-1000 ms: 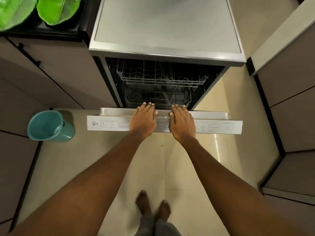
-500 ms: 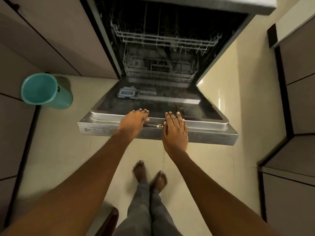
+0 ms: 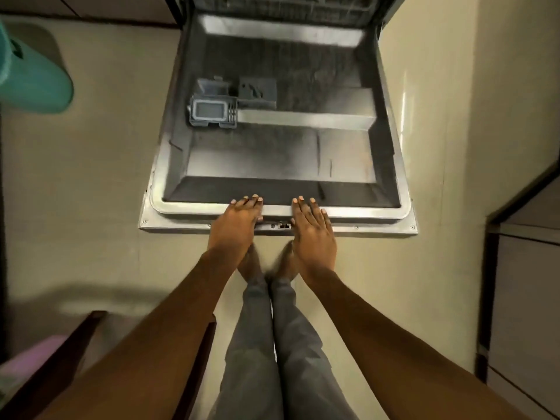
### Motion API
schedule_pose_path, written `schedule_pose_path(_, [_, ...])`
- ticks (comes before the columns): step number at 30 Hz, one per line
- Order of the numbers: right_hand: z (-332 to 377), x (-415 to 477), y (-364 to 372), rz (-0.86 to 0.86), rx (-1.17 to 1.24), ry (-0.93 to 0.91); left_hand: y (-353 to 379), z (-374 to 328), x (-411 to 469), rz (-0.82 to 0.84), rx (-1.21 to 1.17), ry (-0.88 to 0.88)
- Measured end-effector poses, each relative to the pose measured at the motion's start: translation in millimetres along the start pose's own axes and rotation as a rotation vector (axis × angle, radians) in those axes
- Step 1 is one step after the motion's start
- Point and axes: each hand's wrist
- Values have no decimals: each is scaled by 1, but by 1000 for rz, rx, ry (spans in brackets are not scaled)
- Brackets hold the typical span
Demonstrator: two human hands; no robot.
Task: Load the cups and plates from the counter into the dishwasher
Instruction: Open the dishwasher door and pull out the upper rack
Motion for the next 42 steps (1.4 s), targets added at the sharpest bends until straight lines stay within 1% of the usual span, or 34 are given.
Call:
schedule_pose_path(6, [-23, 17, 65, 49, 39, 15, 65, 14, 31, -9, -14, -4])
schedule_pose_path(10, [-36, 29, 102, 66, 96, 21, 105, 25, 52, -44, -12, -5])
schedule_pose_path(14, [-48, 42, 133, 64, 129, 32, 131, 34, 74, -50, -32, 5])
schedule_pose_path(20, [-64, 64, 173, 81, 137, 27, 165, 46, 102, -103, -35, 5])
schedule_pose_path(23, [-68, 72, 185, 87, 129, 25, 177, 49, 115, -111, -24, -20])
schedule_pose_path(26, [-70, 79, 192, 92, 125, 26, 181, 51, 123, -100, -7, -45])
schedule_pose_path(29, [-70, 78, 197, 94, 128, 36, 182, 50, 122, -101, 66, -38])
schedule_pose_path(32, [-68, 80, 192, 108, 130, 30, 172, 50, 122, -41, 88, -49])
schedule_pose_path(35, [-64, 80, 179, 108, 148, 35, 156, 46, 121, 46, 27, -93])
schedule_pose_path(38, [-59, 78, 163, 99, 188, 118, 146, 33, 114, 61, -41, -96])
schedule_pose_path(39, [-53, 74, 138, 104, 198, 129, 126, 27, 102, 36, -78, -94])
schedule_pose_path(42, [-52, 73, 112, 134, 186, 182, 111, 21, 91, -14, -117, -59])
Point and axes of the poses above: each hand's wrist, its own x-axis towards the middle knuckle, its own y-axis out of the palm, z = x × y, and after that the axes turned 13 degrees about z, right-handed
